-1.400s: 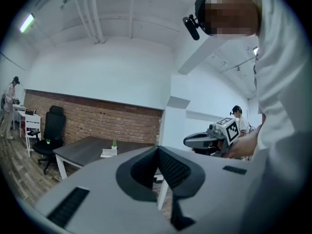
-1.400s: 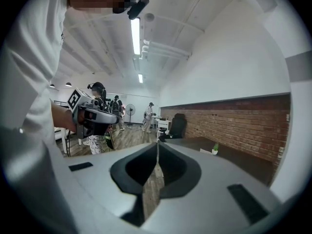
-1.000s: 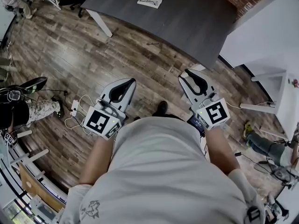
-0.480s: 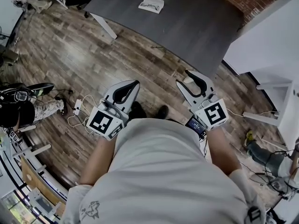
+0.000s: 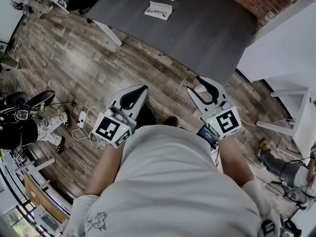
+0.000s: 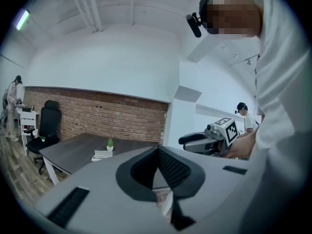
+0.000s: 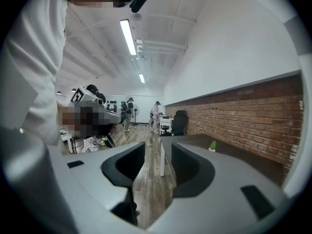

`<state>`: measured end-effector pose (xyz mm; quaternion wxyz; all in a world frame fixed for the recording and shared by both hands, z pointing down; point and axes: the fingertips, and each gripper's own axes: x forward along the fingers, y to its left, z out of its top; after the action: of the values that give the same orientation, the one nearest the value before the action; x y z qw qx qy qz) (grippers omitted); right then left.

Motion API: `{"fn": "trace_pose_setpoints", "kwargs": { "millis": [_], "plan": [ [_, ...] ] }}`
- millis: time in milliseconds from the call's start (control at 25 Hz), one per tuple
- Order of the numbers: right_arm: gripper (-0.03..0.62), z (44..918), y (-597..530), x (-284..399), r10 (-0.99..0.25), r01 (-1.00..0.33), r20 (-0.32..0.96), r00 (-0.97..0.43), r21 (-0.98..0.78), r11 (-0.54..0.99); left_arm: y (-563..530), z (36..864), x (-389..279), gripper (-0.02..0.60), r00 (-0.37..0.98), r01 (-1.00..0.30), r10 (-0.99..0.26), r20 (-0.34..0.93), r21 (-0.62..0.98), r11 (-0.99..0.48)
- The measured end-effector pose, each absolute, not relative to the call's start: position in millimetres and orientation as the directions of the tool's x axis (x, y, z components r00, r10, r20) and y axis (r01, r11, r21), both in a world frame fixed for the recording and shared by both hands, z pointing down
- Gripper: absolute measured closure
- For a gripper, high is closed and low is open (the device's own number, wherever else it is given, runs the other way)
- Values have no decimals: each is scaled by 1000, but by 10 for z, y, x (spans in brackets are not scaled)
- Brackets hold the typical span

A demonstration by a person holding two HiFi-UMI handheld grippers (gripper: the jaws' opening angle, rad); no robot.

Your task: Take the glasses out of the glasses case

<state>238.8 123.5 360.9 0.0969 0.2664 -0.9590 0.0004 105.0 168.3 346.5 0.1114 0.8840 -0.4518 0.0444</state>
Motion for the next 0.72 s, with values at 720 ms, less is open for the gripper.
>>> {"fn": "trace_pose_setpoints", "kwargs": {
  "millis": [720],
  "plan": [
    [416,3620,-9,1137,-557,-555,244,-794,83,828,296,3513,-183,571,656,-753,-741,141,193,-630]
  ]
}}
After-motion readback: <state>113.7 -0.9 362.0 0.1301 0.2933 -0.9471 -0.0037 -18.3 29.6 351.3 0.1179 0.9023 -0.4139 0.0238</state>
